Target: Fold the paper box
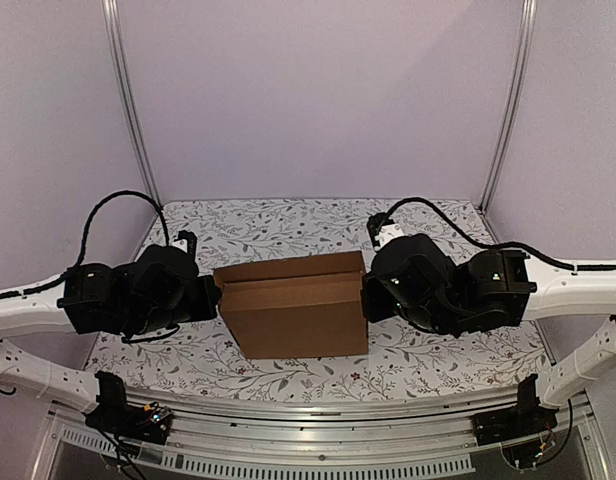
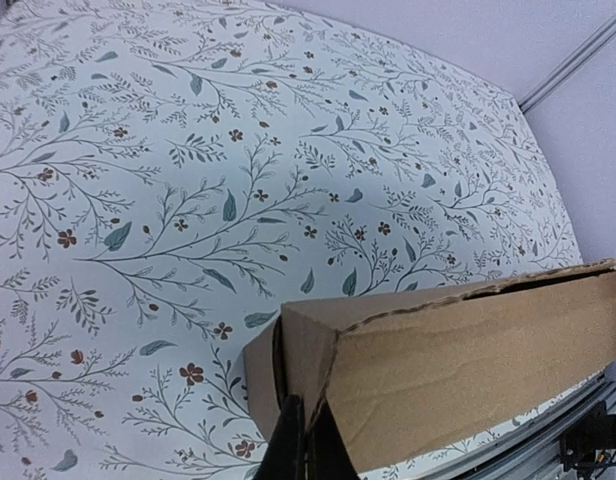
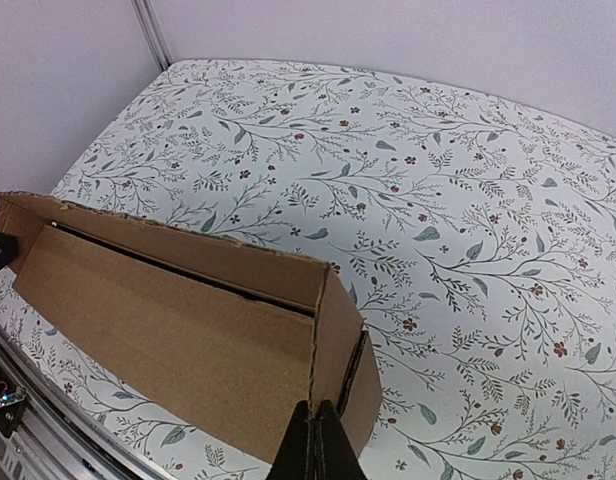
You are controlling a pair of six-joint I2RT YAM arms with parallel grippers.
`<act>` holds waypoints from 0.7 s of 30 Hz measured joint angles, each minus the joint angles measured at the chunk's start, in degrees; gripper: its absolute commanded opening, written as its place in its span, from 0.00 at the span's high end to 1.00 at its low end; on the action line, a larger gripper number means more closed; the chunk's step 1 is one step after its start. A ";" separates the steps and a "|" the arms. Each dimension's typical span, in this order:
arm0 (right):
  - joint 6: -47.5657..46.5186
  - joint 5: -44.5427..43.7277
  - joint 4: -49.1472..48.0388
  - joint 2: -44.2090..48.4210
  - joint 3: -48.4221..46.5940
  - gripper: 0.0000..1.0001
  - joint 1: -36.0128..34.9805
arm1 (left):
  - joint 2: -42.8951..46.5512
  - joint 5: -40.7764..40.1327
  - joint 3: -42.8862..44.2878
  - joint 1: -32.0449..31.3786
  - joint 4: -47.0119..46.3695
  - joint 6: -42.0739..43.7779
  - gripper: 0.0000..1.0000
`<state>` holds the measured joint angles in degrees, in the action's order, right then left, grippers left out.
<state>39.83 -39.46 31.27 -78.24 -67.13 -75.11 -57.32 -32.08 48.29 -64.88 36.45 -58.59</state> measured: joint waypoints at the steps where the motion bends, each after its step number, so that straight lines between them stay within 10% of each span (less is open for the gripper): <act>1: 0.00 -0.02 -0.13 -0.09 0.00 1.00 0.00 | 0.00 -0.09 0.00 0.00 0.07 0.00 1.00; 21: 4.72 -1.79 -9.62 0.09 11.39 1.00 -1.42 | -0.52 -2.95 -0.68 -2.29 -0.83 -0.09 1.00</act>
<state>44.56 -41.25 21.65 -78.15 -55.75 -76.53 -57.84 -35.03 47.62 -67.18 35.62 -58.67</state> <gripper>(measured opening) 0.003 0.007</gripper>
